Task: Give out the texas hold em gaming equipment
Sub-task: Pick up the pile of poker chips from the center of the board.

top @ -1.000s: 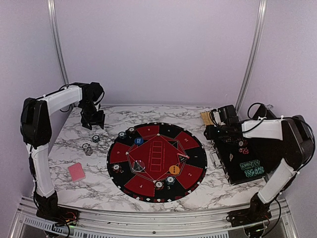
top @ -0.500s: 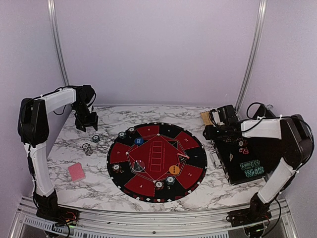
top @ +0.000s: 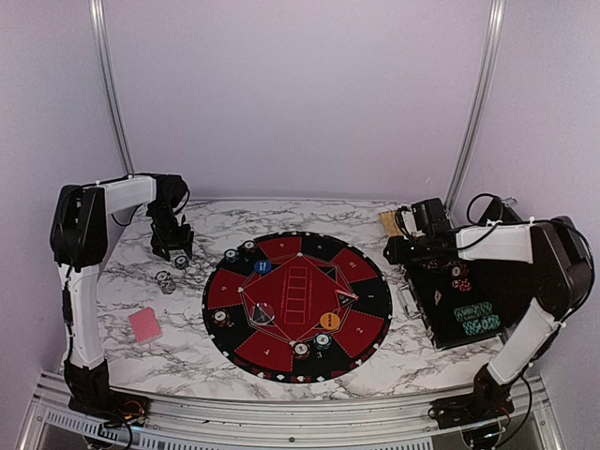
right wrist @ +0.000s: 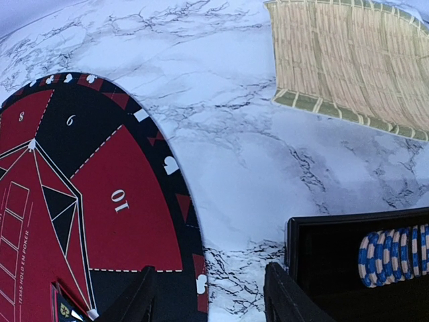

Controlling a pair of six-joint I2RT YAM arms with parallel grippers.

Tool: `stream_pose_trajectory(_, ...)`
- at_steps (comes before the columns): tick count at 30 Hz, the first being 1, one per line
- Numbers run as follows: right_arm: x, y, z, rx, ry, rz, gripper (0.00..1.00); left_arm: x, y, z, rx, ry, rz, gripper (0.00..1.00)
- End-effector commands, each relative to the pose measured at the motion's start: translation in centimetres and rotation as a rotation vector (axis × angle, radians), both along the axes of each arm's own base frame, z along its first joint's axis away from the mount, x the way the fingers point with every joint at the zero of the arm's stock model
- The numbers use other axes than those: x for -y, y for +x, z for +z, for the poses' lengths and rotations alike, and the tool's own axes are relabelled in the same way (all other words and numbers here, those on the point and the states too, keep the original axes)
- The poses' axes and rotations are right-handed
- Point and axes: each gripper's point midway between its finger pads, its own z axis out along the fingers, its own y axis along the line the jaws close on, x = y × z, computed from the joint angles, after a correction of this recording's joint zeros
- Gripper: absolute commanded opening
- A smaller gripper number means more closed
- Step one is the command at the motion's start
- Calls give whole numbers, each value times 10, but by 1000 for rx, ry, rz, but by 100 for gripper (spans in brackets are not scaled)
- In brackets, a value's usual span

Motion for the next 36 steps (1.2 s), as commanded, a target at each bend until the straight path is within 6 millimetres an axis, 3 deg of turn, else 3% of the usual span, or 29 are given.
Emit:
stream_pose_trajectory(1, 0, 10, 11, 29, 10, -1, 53, 3, 7, -4, 0, -19, -14, 69)
stream_pose_trajectory(10, 0, 10, 13, 31, 10, -2, 53, 1, 7, -20, -33, -2, -23, 69)
stream_pose_trajectory(23, 0, 11, 13, 33, 13, -1, 53, -4, -3, -34, -66, 64, -41, 62)
stream_pose_trajectory(29, 0, 10, 15, 36, 12, -2, 53, 2, -7, -44, -88, 75, -60, 55)
stream_pose_trajectory(36, 1, 9, 16, 40, 13, -4, 53, 9, -4, -40, -74, 70, -75, 42)
